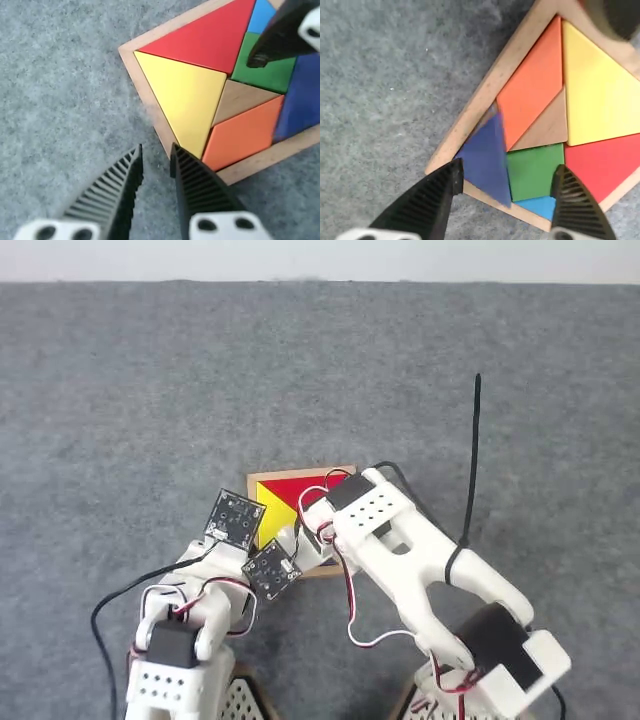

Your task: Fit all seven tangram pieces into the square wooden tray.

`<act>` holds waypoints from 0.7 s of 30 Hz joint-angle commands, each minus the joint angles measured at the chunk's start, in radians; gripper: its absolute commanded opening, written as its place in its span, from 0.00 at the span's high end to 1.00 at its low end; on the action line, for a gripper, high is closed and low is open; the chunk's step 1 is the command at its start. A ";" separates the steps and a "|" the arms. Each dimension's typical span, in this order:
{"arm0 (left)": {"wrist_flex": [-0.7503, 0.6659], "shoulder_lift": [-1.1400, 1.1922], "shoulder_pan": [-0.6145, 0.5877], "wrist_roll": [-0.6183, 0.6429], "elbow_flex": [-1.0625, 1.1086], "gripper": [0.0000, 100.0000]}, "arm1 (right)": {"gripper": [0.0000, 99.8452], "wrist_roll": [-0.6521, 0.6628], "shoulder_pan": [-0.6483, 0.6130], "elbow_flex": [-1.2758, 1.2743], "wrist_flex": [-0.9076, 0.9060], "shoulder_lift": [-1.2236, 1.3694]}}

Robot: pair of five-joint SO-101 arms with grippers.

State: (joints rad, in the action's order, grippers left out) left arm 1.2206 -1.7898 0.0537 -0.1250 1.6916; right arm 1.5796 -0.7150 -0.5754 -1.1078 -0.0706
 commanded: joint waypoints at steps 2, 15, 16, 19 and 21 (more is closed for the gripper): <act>-0.005 0.002 0.003 0.006 -0.007 0.91 | 0.71 0.009 -0.004 0.057 0.001 -0.010; -0.005 0.002 0.003 0.006 -0.007 0.91 | 0.99 -0.448 0.160 0.137 -0.216 -0.470; -0.005 0.002 0.003 0.006 -0.007 0.91 | 0.97 -0.525 0.180 0.126 -0.226 -0.519; -0.005 0.002 0.003 0.006 -0.007 0.91 | 0.97 -0.713 0.231 0.051 -0.234 -0.673; -0.005 0.002 0.003 0.006 -0.007 0.91 | 0.97 -0.809 0.257 -0.038 -0.232 -0.776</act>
State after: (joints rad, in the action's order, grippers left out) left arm 1.2190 -1.7883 0.0537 -0.1235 1.6916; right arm 0.9244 -0.4956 -0.5493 -1.3318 -0.6767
